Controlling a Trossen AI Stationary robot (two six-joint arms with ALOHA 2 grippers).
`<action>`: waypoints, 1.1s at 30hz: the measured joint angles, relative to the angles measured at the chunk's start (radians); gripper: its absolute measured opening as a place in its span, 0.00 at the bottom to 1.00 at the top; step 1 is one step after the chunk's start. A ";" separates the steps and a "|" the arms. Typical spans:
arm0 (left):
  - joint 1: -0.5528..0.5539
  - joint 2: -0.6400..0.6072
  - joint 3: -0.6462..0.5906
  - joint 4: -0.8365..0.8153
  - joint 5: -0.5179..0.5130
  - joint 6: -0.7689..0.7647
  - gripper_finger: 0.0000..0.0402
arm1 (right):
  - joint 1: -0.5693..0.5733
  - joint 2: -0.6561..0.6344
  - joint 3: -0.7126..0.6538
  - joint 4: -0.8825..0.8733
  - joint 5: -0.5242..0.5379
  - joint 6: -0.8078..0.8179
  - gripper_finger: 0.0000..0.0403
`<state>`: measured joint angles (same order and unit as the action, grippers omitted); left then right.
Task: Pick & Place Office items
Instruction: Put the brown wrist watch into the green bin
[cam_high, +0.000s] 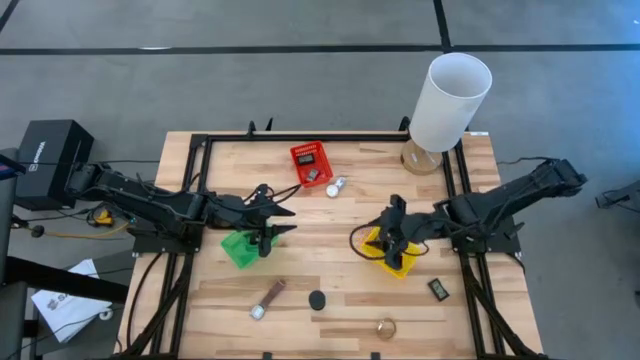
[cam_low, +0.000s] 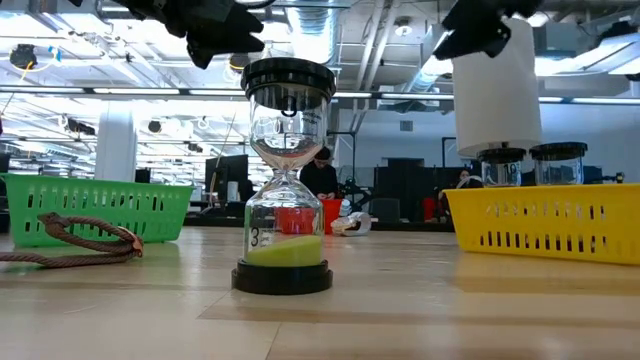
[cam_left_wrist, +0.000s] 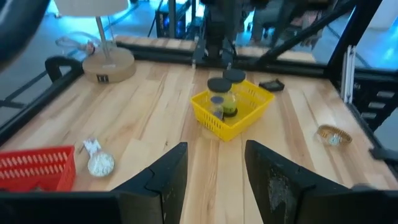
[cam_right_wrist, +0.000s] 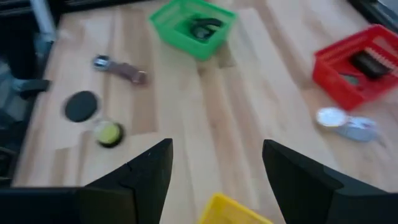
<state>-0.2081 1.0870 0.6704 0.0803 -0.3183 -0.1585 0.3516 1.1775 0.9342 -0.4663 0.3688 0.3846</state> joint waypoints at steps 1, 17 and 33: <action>0.000 0.000 0.000 0.012 0.000 0.003 0.39 | -0.016 0.005 0.010 -0.013 -0.001 -0.010 0.59; 0.074 0.200 0.001 0.477 0.027 0.135 0.39 | -0.048 -0.319 -0.156 0.071 0.103 -0.219 0.59; -0.055 0.242 0.198 -0.075 0.011 -0.022 0.39 | -0.168 -0.474 -0.236 0.205 0.104 -0.408 0.59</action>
<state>-0.2626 1.3289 0.8680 0.0057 -0.3077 -0.1802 0.1837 0.7033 0.6983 -0.2614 0.4725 -0.0236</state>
